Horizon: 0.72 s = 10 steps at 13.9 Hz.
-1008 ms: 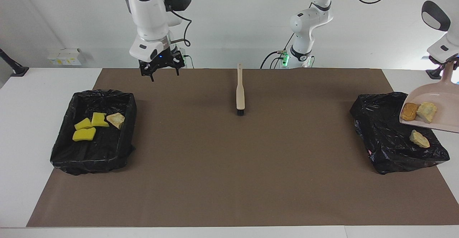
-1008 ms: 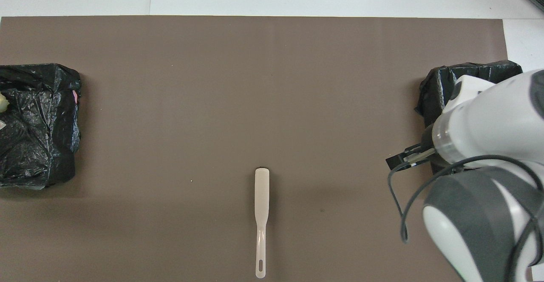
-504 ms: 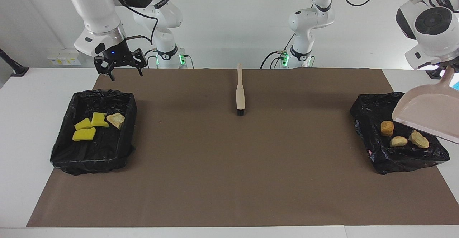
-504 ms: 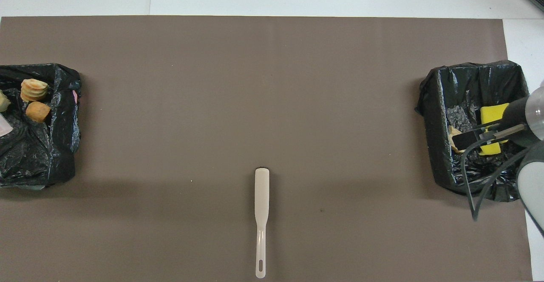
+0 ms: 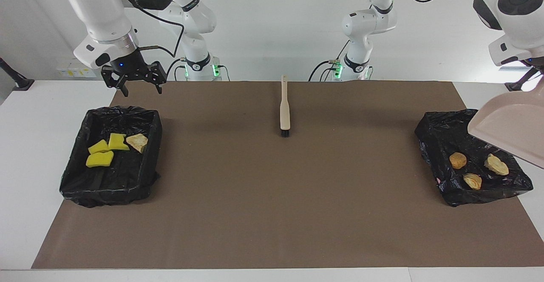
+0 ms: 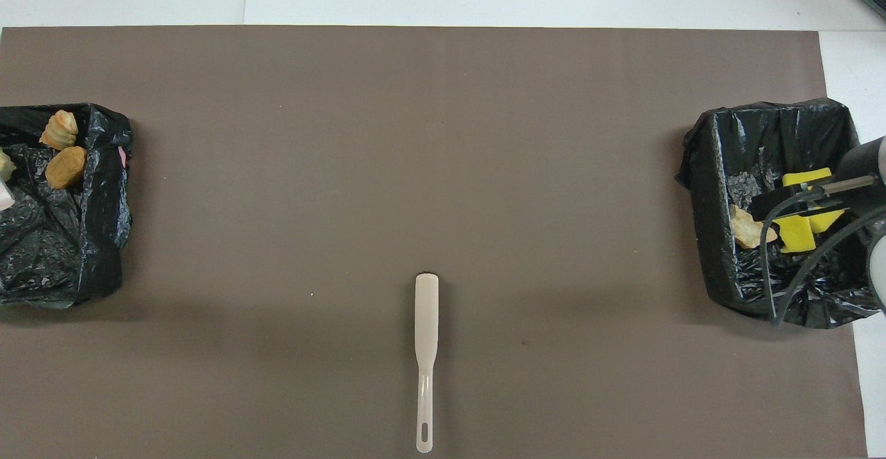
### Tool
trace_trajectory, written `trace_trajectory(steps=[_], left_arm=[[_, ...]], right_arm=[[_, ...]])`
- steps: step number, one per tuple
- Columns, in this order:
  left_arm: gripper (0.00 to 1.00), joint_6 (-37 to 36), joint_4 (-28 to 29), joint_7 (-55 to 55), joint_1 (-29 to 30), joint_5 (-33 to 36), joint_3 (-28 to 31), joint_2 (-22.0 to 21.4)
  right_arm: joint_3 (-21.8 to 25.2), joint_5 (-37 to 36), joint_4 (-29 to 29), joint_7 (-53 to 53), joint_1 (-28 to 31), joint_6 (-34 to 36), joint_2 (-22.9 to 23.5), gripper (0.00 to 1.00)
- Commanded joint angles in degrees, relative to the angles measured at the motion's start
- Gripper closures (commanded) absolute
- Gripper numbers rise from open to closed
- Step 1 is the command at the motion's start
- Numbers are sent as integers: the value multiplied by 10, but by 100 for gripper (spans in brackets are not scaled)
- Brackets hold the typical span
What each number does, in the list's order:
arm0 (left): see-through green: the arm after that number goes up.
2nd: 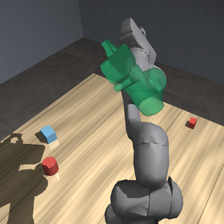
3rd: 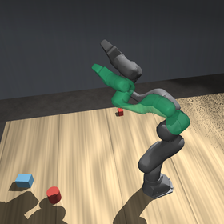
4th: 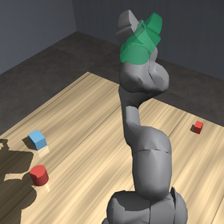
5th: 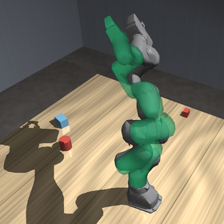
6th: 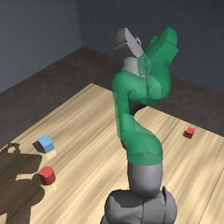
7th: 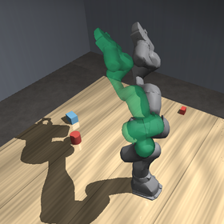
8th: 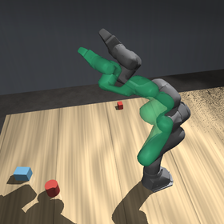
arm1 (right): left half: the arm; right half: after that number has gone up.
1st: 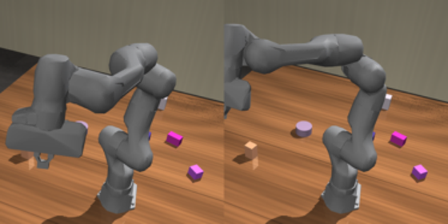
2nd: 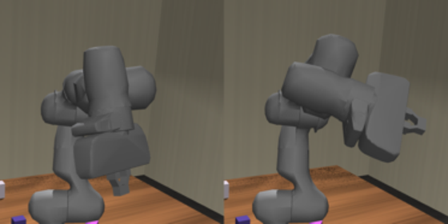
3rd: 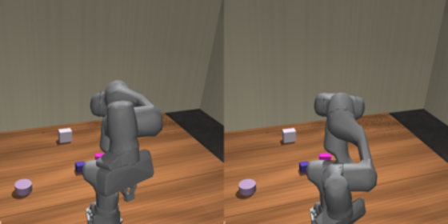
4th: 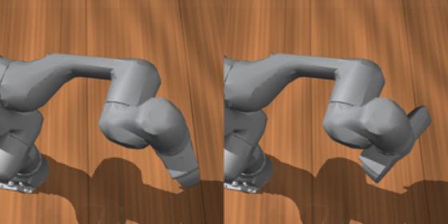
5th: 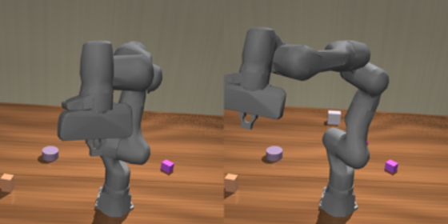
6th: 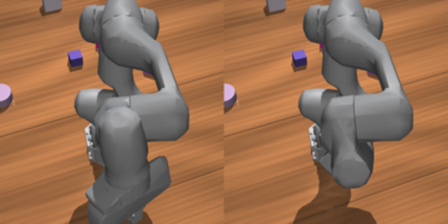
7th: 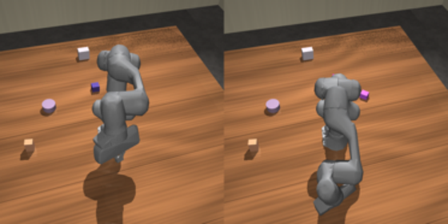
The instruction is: Sweep and dump trash in bin
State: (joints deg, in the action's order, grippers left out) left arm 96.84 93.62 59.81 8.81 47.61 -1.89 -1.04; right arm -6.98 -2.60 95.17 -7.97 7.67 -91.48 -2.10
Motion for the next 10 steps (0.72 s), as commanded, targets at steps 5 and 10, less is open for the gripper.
trace_trajectory(steps=[5, 10], left_arm=[[100, -121, -25, -129, -2, -290, 2, -23], [100, -105, 44, -346, -58, -452, 0, -48]], right_arm=[[-9, 6, -44, 9, 31, 27, 25, 0], [67, 29, -63, 46, -48, 46, 32, 0]])
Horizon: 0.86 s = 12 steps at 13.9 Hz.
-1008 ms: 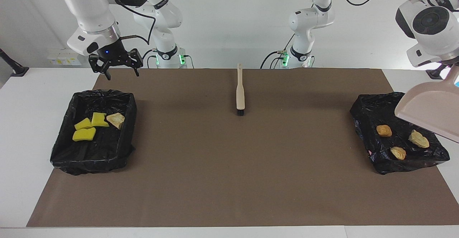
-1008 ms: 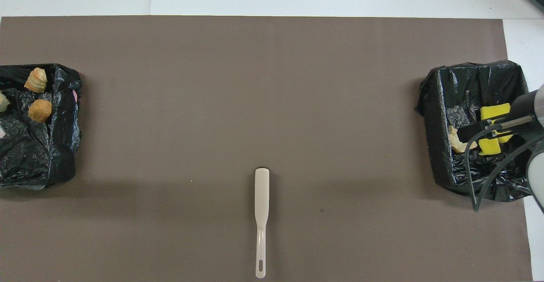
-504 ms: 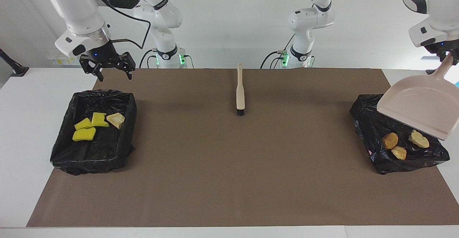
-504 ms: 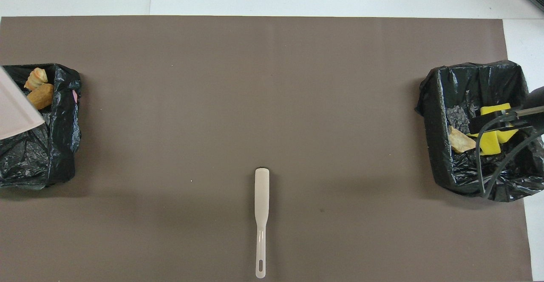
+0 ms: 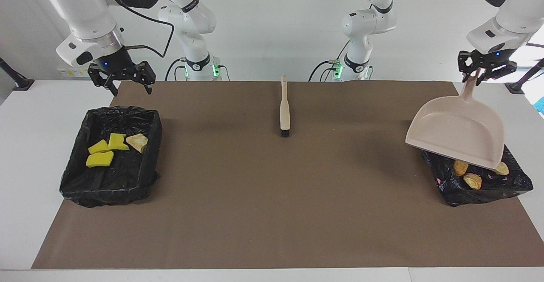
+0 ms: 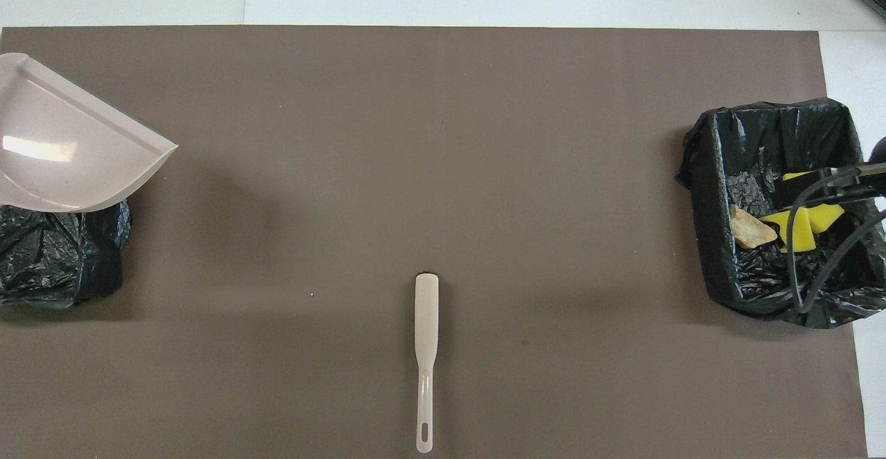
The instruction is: Sweep and dump trash in bin
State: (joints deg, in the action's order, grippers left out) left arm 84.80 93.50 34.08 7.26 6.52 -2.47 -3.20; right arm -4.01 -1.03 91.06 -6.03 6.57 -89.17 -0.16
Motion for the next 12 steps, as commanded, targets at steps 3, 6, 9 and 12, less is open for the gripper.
trace_trajectory(steps=[3, 6, 9, 12], left_arm=[[100, 103, 90, -248, -171, -63, 5, -10], [100, 204, 128, -383, -240, -111, 5, -1], [100, 308, 115, -501, -318, -128, 4, 68], [100, 381, 93, -634, -387, -121, 5, 149]], right_arm=[[40, 9, -20, 36, -48, 19, 10, 0], [36, 9, -9, 69, -49, 18, 3, 0], [36, 14, -8, 64, -41, 19, 1, 0], [40, 8, -9, 61, -42, 14, 2, 0]])
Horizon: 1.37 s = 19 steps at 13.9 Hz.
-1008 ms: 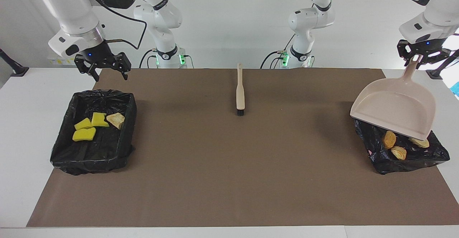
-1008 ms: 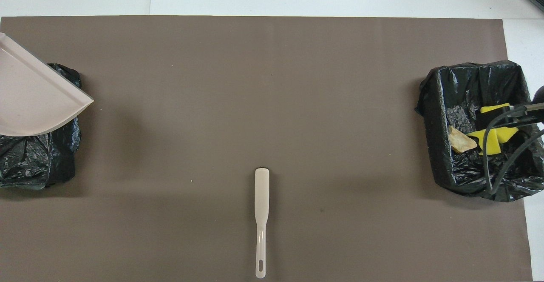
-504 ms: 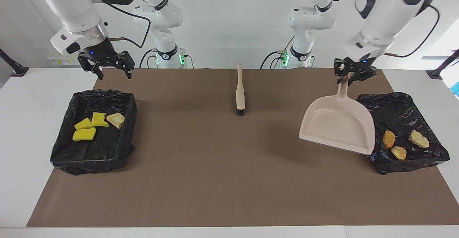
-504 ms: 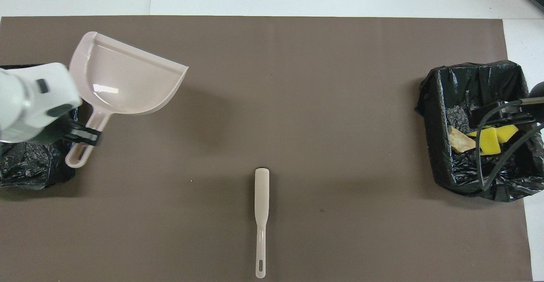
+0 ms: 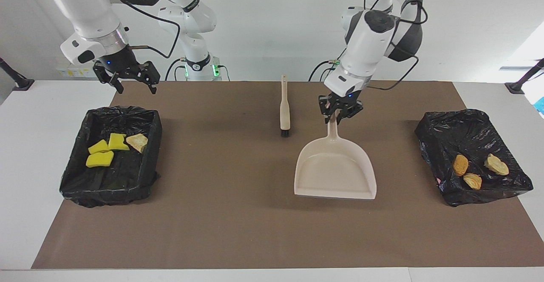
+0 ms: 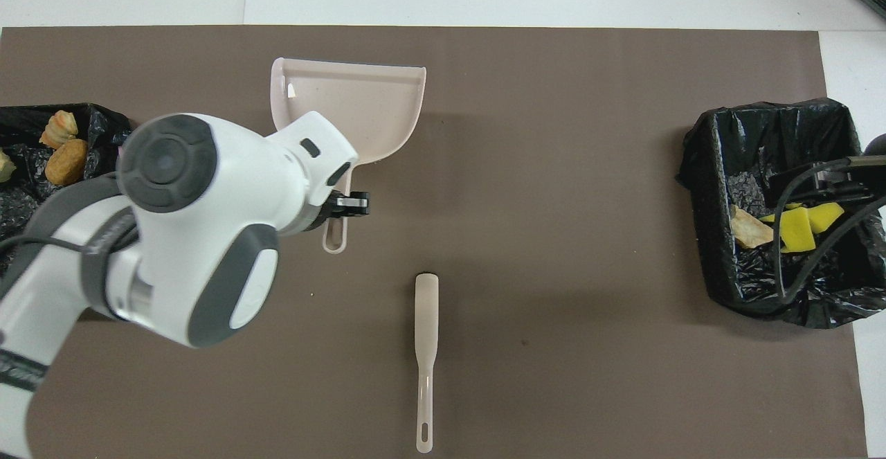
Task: Sweep and dump trash in bin
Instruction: 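Carry the empty dustpan back to the table center with the left gripper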
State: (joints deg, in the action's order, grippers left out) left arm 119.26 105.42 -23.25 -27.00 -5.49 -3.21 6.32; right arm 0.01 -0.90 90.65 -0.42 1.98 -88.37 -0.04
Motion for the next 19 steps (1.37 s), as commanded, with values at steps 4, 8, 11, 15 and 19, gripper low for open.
trace_trajectory(steps=[4, 8, 11, 15, 19], left_arm=[[100, 76, -21, -54, -72, 1, 10, 87], [100, 94, -11, -8, -84, -1, 9, 104], [100, 120, -10, 17, -97, -1, 9, 133], [100, 121, 0, -16, -103, -6, 9, 141], [100, 110, -1, -71, -104, -8, 9, 134]], right_arm=[[-2, 13, -5, 2, 0, 7, 0, 0], [-3, 13, -5, 2, -1, 7, 0, 0], [-3, 13, -5, 2, -1, 7, 0, 0], [-3, 13, -5, 2, 0, 7, 0, 0], [-2, 13, -5, 2, 0, 7, 0, 0]])
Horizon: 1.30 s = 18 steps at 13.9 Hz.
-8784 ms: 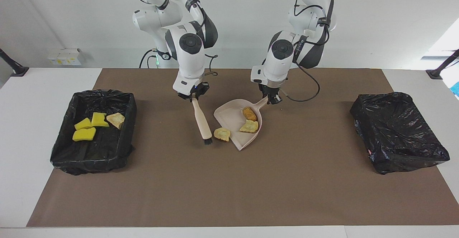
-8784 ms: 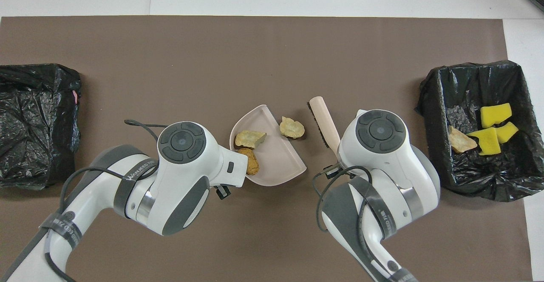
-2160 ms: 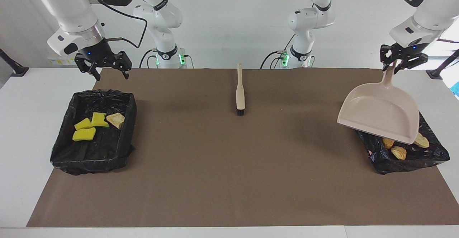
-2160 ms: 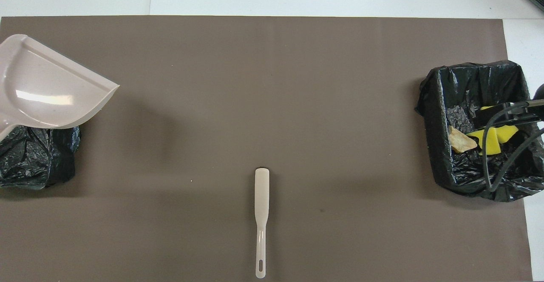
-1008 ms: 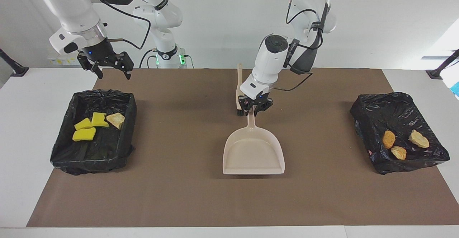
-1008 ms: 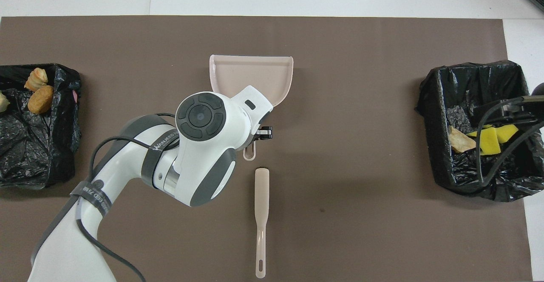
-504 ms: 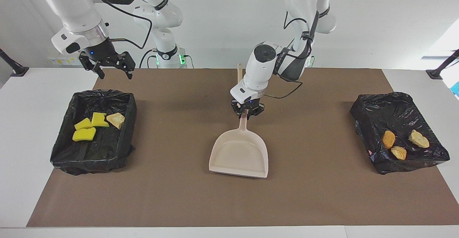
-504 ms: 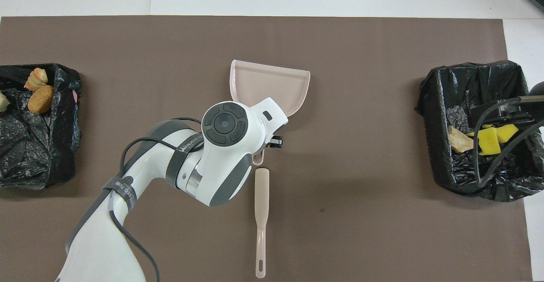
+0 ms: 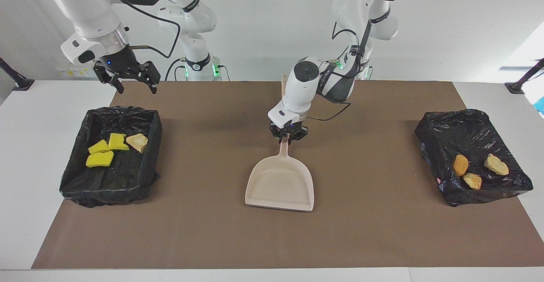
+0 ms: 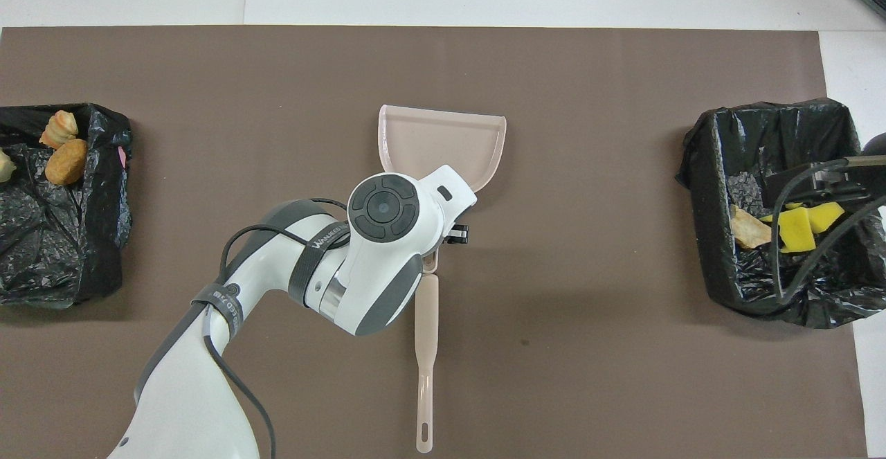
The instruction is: Sweep and dump trash in bin
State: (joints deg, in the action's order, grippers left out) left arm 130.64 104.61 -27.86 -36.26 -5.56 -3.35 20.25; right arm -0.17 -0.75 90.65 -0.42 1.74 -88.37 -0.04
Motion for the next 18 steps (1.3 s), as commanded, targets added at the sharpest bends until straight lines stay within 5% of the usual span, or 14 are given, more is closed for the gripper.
trace_trajectory(steps=[1, 2, 3, 4, 12, 18], left_arm=[[100, -4, 7, -25, -11, -7, 11, -6], [100, -3, 7, -24, -9, -8, 11, -6], [76, -3, 7, -25, -7, -10, 10, -6], [1, -3, 7, -20, -5, -16, 11, -6], [0, -120, -2, -21, 46, -16, 21, -72], [0, -196, 3, 3, 154, -12, 35, -135]], right_arm=[[0, 11, -5, 2, 3, 7, 0, 0], [-1, 11, -5, 2, 3, 7, 0, 0], [0, 11, -5, 2, 3, 7, 0, 0], [-1, 11, -5, 2, 3, 7, 0, 0], [0, 11, -5, 2, 3, 7, 0, 0], [-1, 11, -5, 2, 3, 7, 0, 0]])
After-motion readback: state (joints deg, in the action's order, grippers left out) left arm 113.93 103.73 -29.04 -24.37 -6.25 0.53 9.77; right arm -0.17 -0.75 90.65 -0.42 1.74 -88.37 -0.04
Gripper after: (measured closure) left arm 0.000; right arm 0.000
